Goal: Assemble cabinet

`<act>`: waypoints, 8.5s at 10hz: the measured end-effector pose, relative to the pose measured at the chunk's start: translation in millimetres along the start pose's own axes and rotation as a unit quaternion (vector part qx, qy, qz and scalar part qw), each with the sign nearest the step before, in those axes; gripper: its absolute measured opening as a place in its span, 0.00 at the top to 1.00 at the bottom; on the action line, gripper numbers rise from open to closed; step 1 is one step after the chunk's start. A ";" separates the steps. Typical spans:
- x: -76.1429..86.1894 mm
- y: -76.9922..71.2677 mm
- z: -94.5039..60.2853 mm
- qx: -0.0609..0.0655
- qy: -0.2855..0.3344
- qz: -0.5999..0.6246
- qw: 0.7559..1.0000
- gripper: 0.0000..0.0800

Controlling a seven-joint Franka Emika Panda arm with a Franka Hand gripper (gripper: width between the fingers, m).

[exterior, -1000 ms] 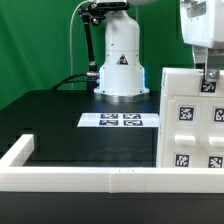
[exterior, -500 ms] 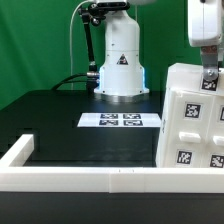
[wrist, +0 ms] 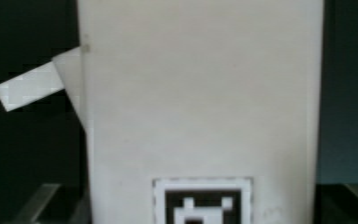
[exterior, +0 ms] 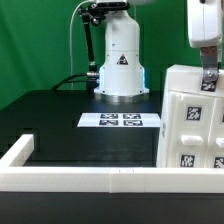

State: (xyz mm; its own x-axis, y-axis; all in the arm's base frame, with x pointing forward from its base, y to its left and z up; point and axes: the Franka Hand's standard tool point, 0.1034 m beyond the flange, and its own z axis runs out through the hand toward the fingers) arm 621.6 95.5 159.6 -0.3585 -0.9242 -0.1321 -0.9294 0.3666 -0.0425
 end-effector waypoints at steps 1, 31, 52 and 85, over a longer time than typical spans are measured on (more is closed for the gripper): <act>-0.1 0.2 0.2 0.000 0.000 -0.001 1.000 0.08; 3.3 -4.7 -19.1 -0.042 0.005 -0.921 0.388 0.00; 22.4 6.6 2.0 -0.066 -0.001 -0.952 0.298 0.31; 13.5 6.7 5.0 -0.017 0.041 -0.048 0.998 0.00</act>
Offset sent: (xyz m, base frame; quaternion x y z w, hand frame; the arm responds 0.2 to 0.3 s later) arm 0.0000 0.0000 0.0000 0.0000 0.0000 0.0000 1.0000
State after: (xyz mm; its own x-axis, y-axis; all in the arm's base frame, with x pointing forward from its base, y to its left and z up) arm 610.9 86.0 152.6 -0.2714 -0.9613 -0.0473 -0.9620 0.2724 -0.0167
